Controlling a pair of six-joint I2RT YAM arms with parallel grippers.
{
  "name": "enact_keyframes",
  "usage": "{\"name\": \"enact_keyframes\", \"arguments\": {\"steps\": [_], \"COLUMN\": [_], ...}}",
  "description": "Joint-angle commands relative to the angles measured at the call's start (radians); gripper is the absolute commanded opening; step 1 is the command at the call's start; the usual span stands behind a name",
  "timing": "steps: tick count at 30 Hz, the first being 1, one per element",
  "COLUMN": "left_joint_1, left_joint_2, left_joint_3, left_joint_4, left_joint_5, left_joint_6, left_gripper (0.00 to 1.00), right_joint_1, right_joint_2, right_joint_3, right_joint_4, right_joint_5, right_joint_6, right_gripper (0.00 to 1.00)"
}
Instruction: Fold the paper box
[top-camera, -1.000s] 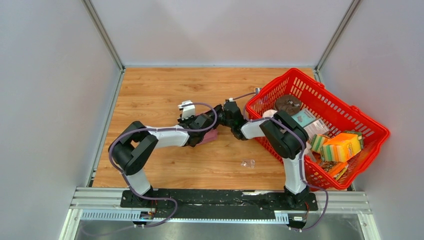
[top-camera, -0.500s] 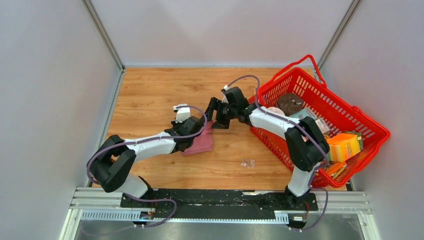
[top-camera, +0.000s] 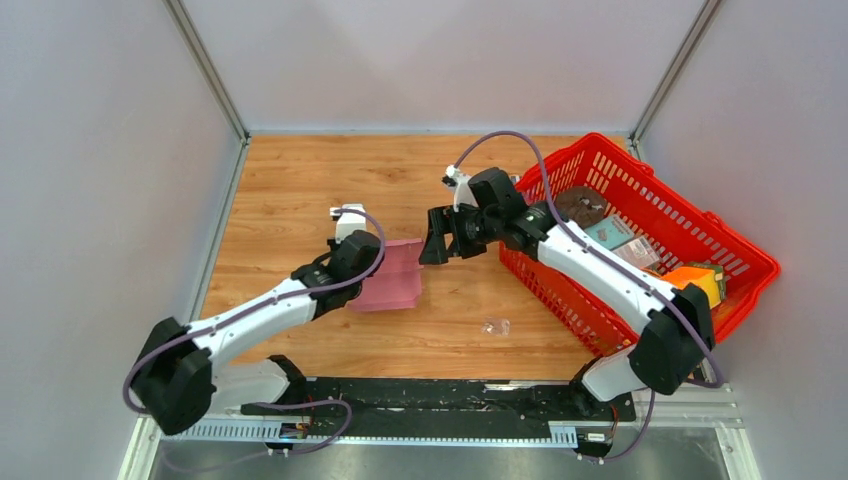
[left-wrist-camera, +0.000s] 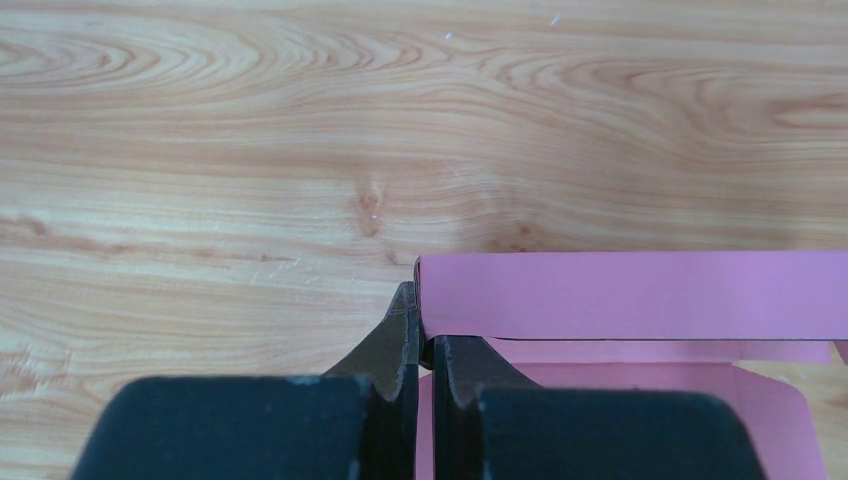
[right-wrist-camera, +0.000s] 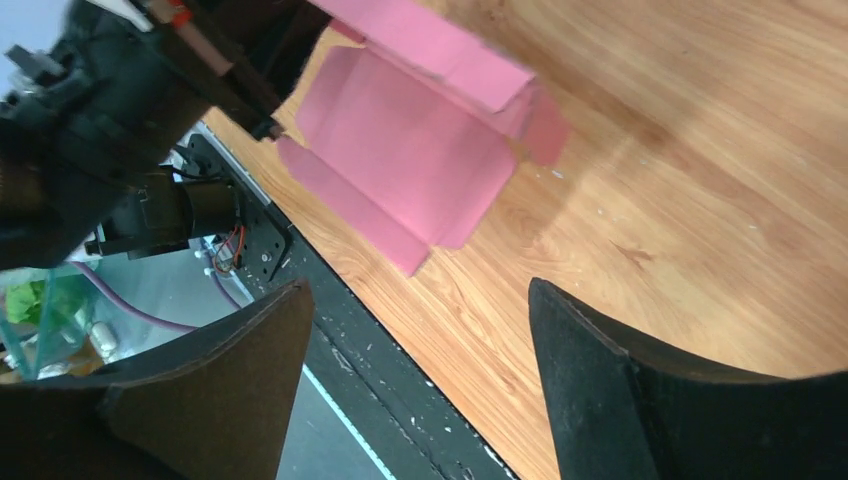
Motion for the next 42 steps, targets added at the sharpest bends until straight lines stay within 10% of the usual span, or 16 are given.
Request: {"name": "enact_keyframes", "arguments": {"steps": [1, 14, 29, 42], "left_joint_1": [0.014, 0.022, 0.026, 0.028], "left_joint_2": [-0.166, -0.366, -0.412, -0.407], "left_joint_3": [-0.023, 0.057, 0.092, 0.137], "left_joint_4": [0.014, -0.136, -0.168, -0.201], "left_joint_5": [0.151, 0.226, 0.252, 0.249], "left_joint_6": [0.078, 0.14, 0.147, 0.103], "left_gripper": [0.0, 0.0, 0.0, 0.0], "right_joint_1": [-0.006, 0.069, 0.141, 0.198], "right_joint_2": [-0.087, -0.068, -0.008, -0.008], "right_joint_3": [0.074, 0.294, 0.323, 0.229], "right_joint_4": [-0.094, -0.126, -0.126, -0.048], "right_joint_5": [0.078, 0.199, 0.205, 0.227], "right_joint_6": [-0.107, -0.119, -0.121, -0.061], "right_gripper": [0.72, 0.64, 0.08, 0.0]}}
